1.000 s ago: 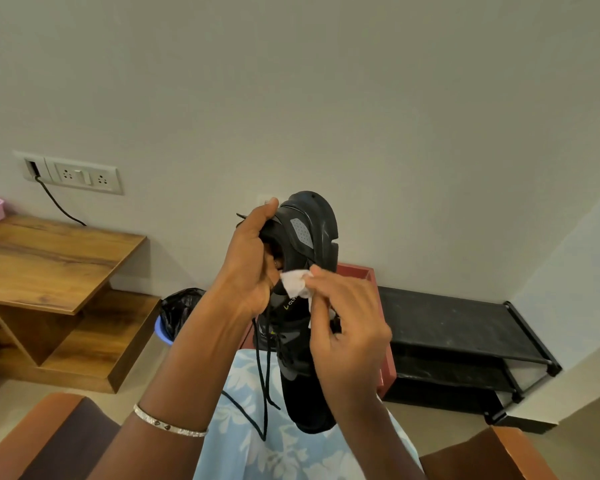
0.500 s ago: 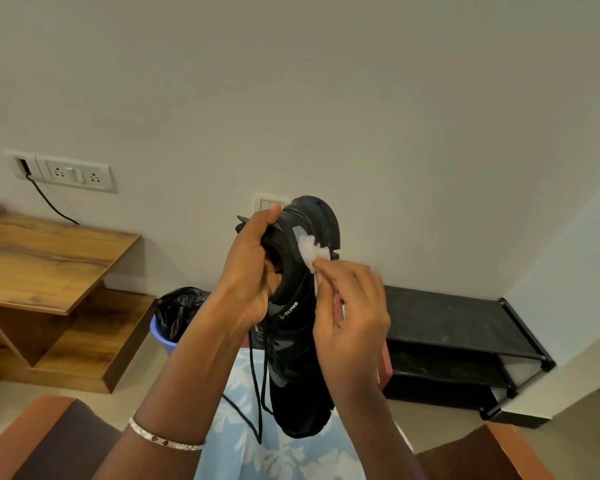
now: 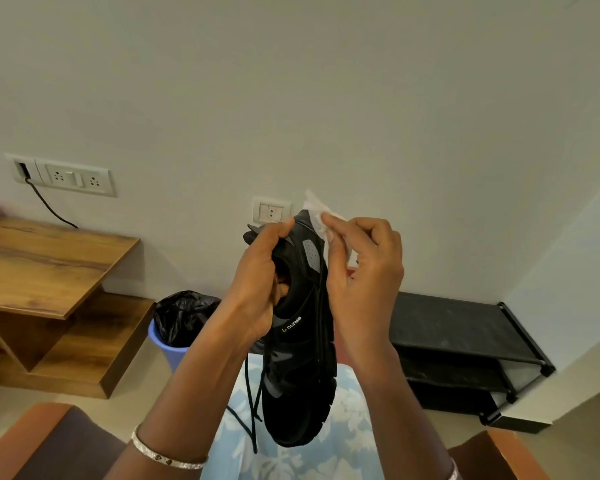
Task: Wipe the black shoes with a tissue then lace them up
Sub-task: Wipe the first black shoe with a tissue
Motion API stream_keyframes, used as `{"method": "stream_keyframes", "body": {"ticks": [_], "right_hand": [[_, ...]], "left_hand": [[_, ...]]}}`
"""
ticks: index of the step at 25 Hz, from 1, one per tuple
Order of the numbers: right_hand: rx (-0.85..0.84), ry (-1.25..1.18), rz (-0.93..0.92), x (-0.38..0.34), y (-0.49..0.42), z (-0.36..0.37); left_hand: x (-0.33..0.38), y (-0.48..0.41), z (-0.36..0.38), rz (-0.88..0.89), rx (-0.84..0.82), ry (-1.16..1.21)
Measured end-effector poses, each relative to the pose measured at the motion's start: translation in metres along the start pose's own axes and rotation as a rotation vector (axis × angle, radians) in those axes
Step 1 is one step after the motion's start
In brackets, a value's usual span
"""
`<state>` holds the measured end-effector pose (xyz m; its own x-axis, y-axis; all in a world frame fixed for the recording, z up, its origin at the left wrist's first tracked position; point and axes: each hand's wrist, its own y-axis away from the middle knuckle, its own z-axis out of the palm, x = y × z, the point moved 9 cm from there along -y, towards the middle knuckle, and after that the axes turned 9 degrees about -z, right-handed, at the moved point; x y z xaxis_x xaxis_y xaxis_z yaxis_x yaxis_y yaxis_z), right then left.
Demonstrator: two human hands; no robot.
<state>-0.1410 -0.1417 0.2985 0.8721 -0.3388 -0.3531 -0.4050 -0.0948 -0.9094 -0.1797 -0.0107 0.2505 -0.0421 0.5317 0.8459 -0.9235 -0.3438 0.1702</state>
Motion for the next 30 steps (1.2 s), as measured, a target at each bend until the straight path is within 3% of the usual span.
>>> {"method": "stream_keyframes", "body": {"ticks": [4,9,14,18,22,26,30], "right_hand": [[0.017,-0.015,-0.048,-0.005,0.032,-0.009],[0.014,0.011,0.023,0.001,0.095,-0.013],[0.078,0.029,-0.063,-0.004,0.045,-0.015],[0.01,0.06,-0.059,-0.002,0.007,-0.006],[0.012,0.023,-0.075,-0.005,0.029,-0.014],[-0.037,-0.026,0.035,-0.008,0.084,-0.017],[0.024,0.005,0.002,-0.009,0.058,-0.025]], "left_hand": [[0.002,0.0,-0.005,0.0,0.022,0.05],[0.007,-0.003,-0.02,0.017,0.087,0.104],[-0.002,-0.004,-0.014,-0.033,0.06,0.093],[-0.007,-0.002,-0.006,-0.042,0.035,0.073],[-0.003,-0.002,-0.007,-0.034,0.051,0.066],[-0.001,-0.004,-0.017,-0.031,0.099,0.104],[0.0,0.001,-0.009,-0.012,0.067,0.038]]}}
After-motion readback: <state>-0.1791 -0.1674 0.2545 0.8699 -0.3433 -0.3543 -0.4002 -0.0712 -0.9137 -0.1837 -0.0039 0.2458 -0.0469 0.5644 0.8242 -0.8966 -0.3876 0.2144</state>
